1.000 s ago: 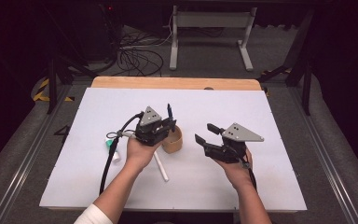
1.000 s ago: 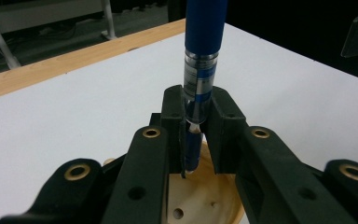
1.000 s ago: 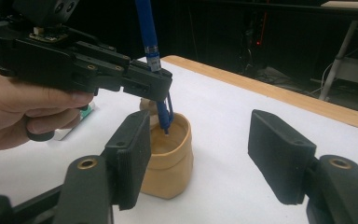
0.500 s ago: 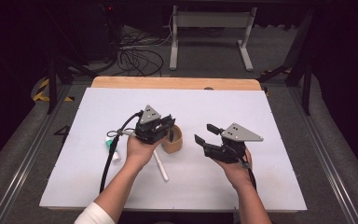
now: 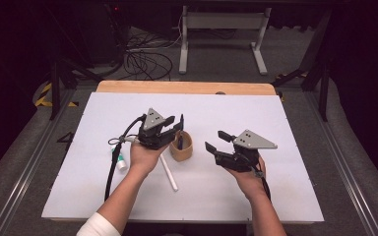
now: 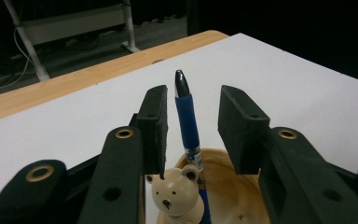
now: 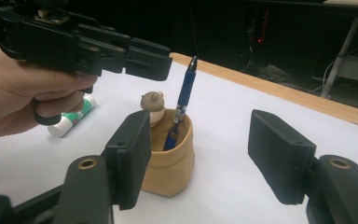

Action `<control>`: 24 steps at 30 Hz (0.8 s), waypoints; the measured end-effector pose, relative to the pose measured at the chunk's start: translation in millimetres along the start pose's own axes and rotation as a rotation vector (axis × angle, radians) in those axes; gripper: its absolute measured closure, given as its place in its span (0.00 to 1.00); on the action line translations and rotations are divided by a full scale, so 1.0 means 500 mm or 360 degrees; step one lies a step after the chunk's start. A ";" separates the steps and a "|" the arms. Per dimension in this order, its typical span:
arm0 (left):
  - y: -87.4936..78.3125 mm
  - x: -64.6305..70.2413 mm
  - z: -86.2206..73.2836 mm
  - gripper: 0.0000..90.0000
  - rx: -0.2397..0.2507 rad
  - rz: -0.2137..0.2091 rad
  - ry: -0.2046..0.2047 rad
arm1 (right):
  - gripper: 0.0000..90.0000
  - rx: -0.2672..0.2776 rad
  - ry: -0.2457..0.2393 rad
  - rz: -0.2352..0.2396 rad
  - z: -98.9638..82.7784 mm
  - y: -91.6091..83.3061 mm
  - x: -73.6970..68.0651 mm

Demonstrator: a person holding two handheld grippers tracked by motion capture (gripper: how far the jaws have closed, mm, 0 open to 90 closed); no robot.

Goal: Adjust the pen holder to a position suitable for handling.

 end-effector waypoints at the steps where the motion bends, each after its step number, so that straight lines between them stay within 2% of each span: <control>1: -0.003 -0.001 0.001 0.65 -0.0001 0.0003 0.0006 | 0.45 0.0001 0.0000 0.0002 0.000 0.000 0.000; 6: -0.014 -0.001 0.002 0.54 -0.0024 -0.0006 0.0010 | 0.44 0.0005 -0.0007 -0.0005 0.000 0.000 0.002; 14: -0.032 -0.006 0.004 0.38 -0.0006 -0.0014 0.0020 | 0.43 0.0009 -0.0004 -0.0007 0.000 0.000 0.002; 17: -0.042 -0.008 0.004 0.34 -0.0004 -0.0039 0.0041 | 0.43 0.0006 0.0004 -0.0015 -0.001 0.000 0.002; 24: -0.071 -0.024 0.002 0.27 0.0002 -0.0039 0.0067 | 0.41 0.0002 0.0013 -0.0021 -0.003 0.000 0.005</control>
Point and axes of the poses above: each handheld gripper's, and its own axes: y roughly forward along the jaws, z roughly out of its top, x roughly to its right, the point moved 6 cm from there along y, roughly forward along the jaws, and after that the axes turned 14 degrees about x, right-handed, at the moved point
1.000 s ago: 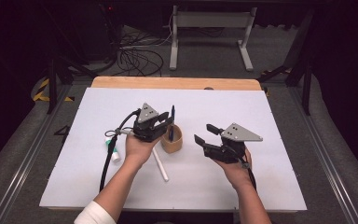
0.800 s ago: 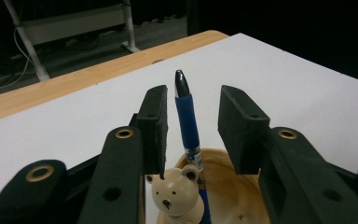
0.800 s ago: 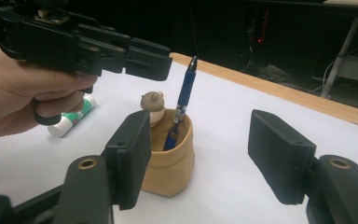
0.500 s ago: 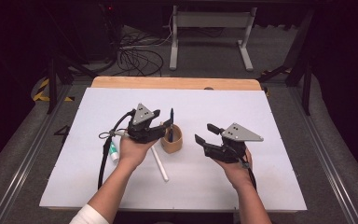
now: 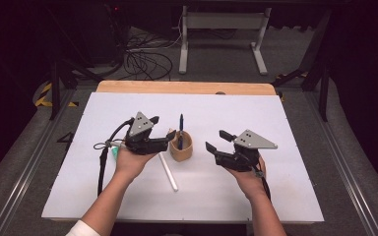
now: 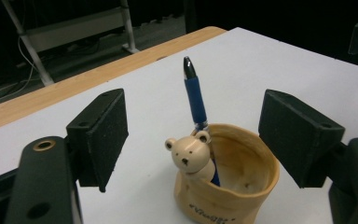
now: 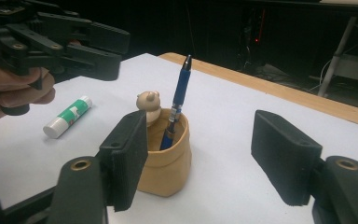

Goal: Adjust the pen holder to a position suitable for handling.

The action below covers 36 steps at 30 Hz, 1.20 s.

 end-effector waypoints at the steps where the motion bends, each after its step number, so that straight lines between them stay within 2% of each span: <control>1: -0.005 -0.003 0.000 0.26 0.0013 0.0003 -0.0007 | 0.40 0.0002 0.0003 0.0003 0.000 0.000 0.000; 5: -0.027 -0.016 0.002 0.24 0.0045 0.0011 -0.0020 | 0.38 0.0010 0.0015 0.0006 -0.001 0.000 0.002; 18: -0.093 -0.033 0.001 0.19 0.0081 0.0002 0.0027 | 0.30 -0.0002 0.0029 0.0016 -0.006 0.000 0.005; 21: -0.108 -0.038 -0.001 0.19 0.0098 0.0001 0.0020 | 0.29 0.0000 0.0028 0.0017 -0.006 -0.001 0.006; 32: -0.144 -0.050 -0.022 0.18 0.0110 -0.0003 0.0034 | 0.25 0.0000 0.0027 0.0018 -0.008 -0.003 0.008; 36: -0.149 -0.062 -0.028 0.18 0.0107 0.0016 0.0012 | 0.24 -0.0003 0.0027 0.0014 -0.008 -0.001 0.004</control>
Point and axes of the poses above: each handheld gripper's, and its own axes: y roughly forward along the jaws, z roughly out of its top, x roughly to its right, the point moved 6 cm from there along y, roughly forward along the jaws, and after that the axes turned 14 degrees about x, right-handed, at the moved point
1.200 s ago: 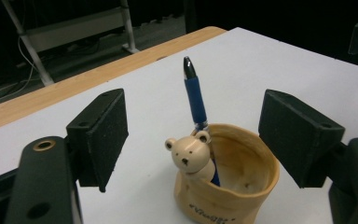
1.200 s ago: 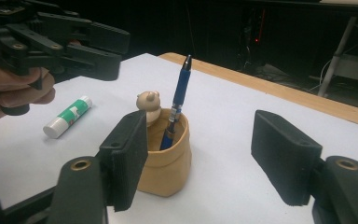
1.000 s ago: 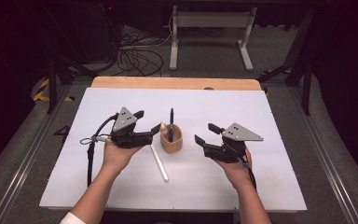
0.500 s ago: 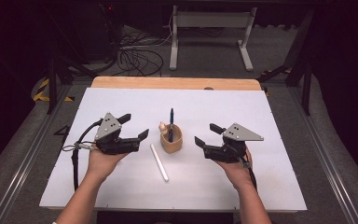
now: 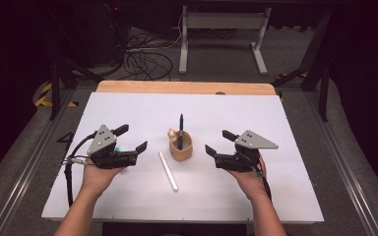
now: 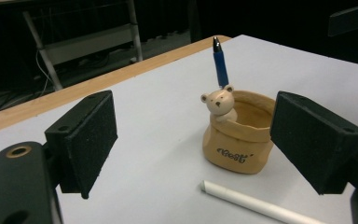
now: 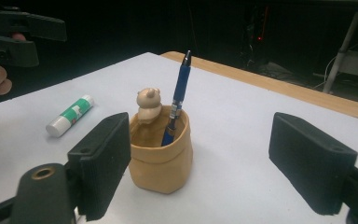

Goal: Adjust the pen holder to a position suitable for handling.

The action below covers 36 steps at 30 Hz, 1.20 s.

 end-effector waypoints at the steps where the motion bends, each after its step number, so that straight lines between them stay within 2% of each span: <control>1: 0.000 -0.002 0.000 0.18 0.0001 0.0000 0.0006 | 0.23 0.0001 -0.0003 0.0008 -0.001 0.002 -0.001; 6: 0.001 -0.002 -0.004 0.18 -0.0012 -0.0006 0.0009 | 0.23 -0.0028 0.0019 0.0010 -0.006 0.008 -0.008; 13: 0.003 -0.010 -0.012 0.18 -0.0046 0.0021 0.0008 | 0.25 -0.0057 0.0003 0.0000 -0.014 0.019 -0.019; 14: 0.003 -0.009 -0.012 0.18 -0.0044 0.0022 -0.0006 | 0.26 -0.0068 0.0004 -0.0005 -0.016 0.021 -0.021; 26: 0.004 -0.015 -0.017 0.19 -0.0063 0.0043 -0.0012 | 0.40 -0.0151 -0.0042 -0.0012 -0.038 0.046 -0.056; 32: 0.004 -0.017 -0.018 0.19 -0.0068 0.0048 -0.0018 | 0.47 -0.0199 -0.0052 0.0011 -0.053 0.058 -0.074; 36: 0.004 -0.017 -0.018 0.19 -0.0070 0.0052 -0.0023 | 0.50 -0.0241 -0.0054 0.0046 -0.070 0.071 -0.097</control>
Point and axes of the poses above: each handheld gripper's, and its own axes: y roughly forward along the jaws, z roughly out of its top, x roughly to its right, the point moved 6 cm from there along y, roughly forward along the jaws, and after that the axes turned 14 degrees about x, right-handed, at the moved point
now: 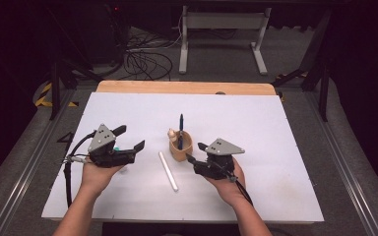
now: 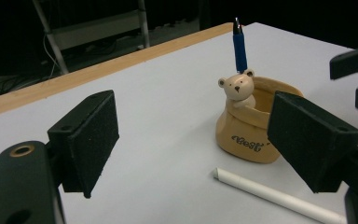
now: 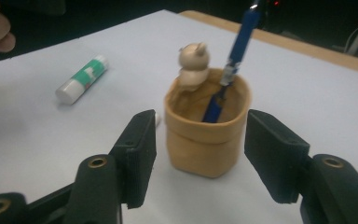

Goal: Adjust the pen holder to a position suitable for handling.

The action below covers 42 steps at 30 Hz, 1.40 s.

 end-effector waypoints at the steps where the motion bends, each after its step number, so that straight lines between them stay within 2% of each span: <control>1: 0.000 0.000 0.000 0.19 0.0000 0.0001 0.0000 | 0.51 -0.0019 -0.0003 0.0012 -0.005 0.005 -0.007; 9: -0.001 0.000 0.002 0.20 0.0004 0.0000 0.0000 | 0.57 -0.0123 -0.0017 0.0047 -0.034 0.034 -0.055; 17: 0.000 0.002 0.002 0.20 -0.0001 -0.0008 -0.0008 | 0.62 -0.0212 -0.0017 -0.0021 -0.055 0.054 -0.084; 23: 0.001 0.004 0.003 0.20 -0.0001 -0.0012 -0.0003 | 0.65 -0.0261 -0.0005 -0.0044 -0.068 0.071 -0.104; 26: 0.000 0.005 0.003 0.20 0.0000 -0.0011 -0.0020 | 0.65 -0.0292 -0.0006 -0.0044 -0.076 0.075 -0.110; 32: 0.001 0.005 0.003 0.20 -0.0006 -0.0012 -0.0008 | 0.66 -0.0326 0.0006 -0.0022 -0.084 0.078 -0.120; 35: 0.001 0.005 0.003 0.20 -0.0006 -0.0009 -0.0016 | 0.68 -0.0367 0.0011 0.0001 -0.094 0.081 -0.128; 42: 0.001 0.006 0.002 0.20 -0.0013 -0.0013 -0.0018 | 0.69 -0.0451 0.0009 0.0003 -0.108 0.083 -0.134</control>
Point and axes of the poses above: each handheld gripper's, and its own axes: y roughly forward along the jaws, z roughly out of its top, x roughly to its right, the point moved 6 cm from there along y, roughly forward along the jaws, and after that the axes turned 14 degrees about x, right-handed, at the moved point
